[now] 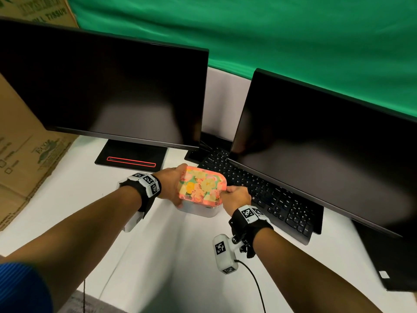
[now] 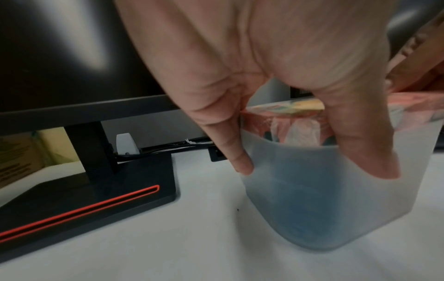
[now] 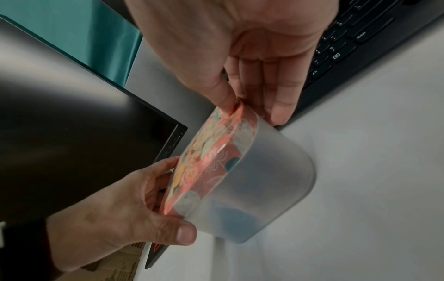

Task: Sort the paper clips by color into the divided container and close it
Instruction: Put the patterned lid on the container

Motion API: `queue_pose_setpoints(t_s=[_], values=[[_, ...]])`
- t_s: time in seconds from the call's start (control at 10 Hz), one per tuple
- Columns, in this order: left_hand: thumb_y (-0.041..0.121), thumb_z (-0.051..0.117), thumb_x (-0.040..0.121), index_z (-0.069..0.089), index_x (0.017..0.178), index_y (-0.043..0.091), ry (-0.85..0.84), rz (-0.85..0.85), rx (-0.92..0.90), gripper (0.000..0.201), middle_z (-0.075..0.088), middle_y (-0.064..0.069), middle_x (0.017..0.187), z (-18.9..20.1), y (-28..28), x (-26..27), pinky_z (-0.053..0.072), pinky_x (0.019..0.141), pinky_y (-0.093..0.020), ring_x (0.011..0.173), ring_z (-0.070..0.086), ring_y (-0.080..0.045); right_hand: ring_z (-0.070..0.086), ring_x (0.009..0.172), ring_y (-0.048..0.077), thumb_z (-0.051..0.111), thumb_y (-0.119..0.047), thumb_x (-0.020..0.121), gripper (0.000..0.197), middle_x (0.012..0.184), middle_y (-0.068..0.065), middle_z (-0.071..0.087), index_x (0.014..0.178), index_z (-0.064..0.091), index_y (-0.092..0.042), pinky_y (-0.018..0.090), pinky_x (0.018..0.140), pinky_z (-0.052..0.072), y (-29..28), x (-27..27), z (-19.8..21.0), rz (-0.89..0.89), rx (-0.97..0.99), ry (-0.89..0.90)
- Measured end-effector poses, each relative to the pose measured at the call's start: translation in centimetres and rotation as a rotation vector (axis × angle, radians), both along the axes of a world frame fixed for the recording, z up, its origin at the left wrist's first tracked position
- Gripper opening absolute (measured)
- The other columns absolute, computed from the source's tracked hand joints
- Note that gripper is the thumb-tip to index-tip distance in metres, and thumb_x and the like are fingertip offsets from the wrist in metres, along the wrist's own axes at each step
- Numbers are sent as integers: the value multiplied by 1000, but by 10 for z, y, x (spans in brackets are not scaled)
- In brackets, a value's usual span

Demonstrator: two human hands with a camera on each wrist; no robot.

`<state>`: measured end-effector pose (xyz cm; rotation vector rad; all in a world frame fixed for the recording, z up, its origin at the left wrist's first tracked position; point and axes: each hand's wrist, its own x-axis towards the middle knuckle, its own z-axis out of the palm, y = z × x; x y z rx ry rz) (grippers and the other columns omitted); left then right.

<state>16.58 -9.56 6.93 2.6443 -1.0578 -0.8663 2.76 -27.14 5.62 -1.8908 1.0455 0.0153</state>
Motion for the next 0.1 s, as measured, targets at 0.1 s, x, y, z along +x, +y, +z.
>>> queue_pose_setpoints(t_s=[0.1], values=[[50, 89, 37, 19, 136, 27, -4, 1, 30, 123, 57, 0, 123, -1, -3, 3, 52, 85, -34, 102, 59, -23, 65, 78, 16, 60, -22, 87, 23, 98, 3, 72, 108, 72, -22, 21, 70, 51, 3, 1, 0, -21, 1, -3]])
